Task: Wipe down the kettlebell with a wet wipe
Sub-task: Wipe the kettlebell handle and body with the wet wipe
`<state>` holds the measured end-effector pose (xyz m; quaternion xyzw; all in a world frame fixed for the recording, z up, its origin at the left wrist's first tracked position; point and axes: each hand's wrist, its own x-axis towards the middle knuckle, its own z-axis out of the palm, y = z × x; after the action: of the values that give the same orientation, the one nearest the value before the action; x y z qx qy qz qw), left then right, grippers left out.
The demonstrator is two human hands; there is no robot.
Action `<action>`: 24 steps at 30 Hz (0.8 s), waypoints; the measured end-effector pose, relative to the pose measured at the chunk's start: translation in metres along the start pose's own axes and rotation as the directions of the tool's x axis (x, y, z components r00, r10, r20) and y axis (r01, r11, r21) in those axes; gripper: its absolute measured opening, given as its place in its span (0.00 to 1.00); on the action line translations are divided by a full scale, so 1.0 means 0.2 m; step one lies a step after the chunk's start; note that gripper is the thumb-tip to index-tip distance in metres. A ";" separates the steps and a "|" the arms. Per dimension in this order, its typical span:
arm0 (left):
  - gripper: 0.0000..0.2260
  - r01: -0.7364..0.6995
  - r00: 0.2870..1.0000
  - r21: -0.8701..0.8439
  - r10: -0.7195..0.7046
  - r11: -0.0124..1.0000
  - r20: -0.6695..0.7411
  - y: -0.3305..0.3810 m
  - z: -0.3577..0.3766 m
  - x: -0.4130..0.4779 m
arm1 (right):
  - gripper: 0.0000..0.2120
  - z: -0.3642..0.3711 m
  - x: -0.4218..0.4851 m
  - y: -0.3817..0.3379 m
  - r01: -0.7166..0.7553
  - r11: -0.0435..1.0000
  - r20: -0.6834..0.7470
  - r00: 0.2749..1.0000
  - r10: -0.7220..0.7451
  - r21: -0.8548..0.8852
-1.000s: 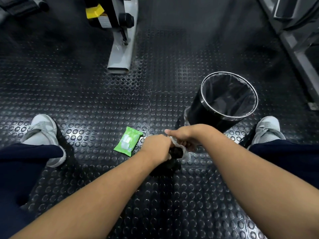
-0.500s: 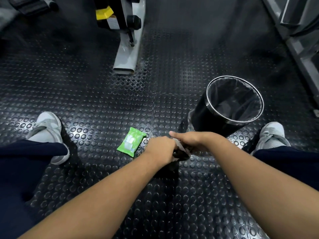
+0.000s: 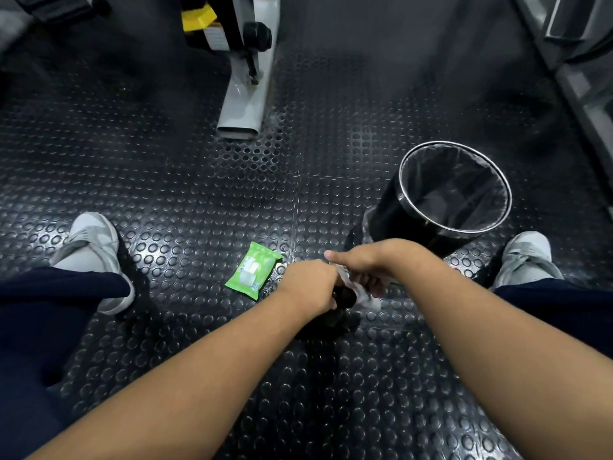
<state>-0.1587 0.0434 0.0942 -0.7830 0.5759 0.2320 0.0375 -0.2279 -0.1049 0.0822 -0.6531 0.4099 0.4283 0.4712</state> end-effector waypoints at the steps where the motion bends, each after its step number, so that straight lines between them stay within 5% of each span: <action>1: 0.17 -0.003 1.000 0.004 0.003 1.000 0.004 0.01 -0.01 0.01 | 0.36 0.02 0.02 0.01 0.002 1.000 -0.024 1.000 -0.002 -0.020; 7: 0.15 -0.034 0.999 -0.004 0.034 0.999 -0.001 -0.01 0.00 0.02 | 0.45 0.15 0.17 0.16 0.112 0.993 -0.163 0.981 -0.105 0.035; 14: 0.15 -0.017 1.000 0.042 0.017 0.999 -0.011 -0.01 0.02 0.03 | 0.37 -0.01 -0.04 0.02 0.023 0.999 -0.040 0.999 -0.021 0.039; 20: 0.14 -0.003 1.000 0.018 0.003 1.000 0.009 -0.01 0.02 0.05 | 0.26 0.14 0.09 0.10 0.099 0.995 -0.158 0.983 -0.094 0.024; 24: 0.17 -0.028 1.000 0.022 0.028 0.999 0.011 -0.02 0.03 0.05 | 0.33 0.15 0.07 0.17 0.099 0.988 -0.169 0.983 -0.077 0.122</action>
<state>-0.1542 0.0377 0.0848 -0.7731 0.5892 0.2302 0.0460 -0.2612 -0.0861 0.0540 -0.6717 0.4449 0.3244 0.4957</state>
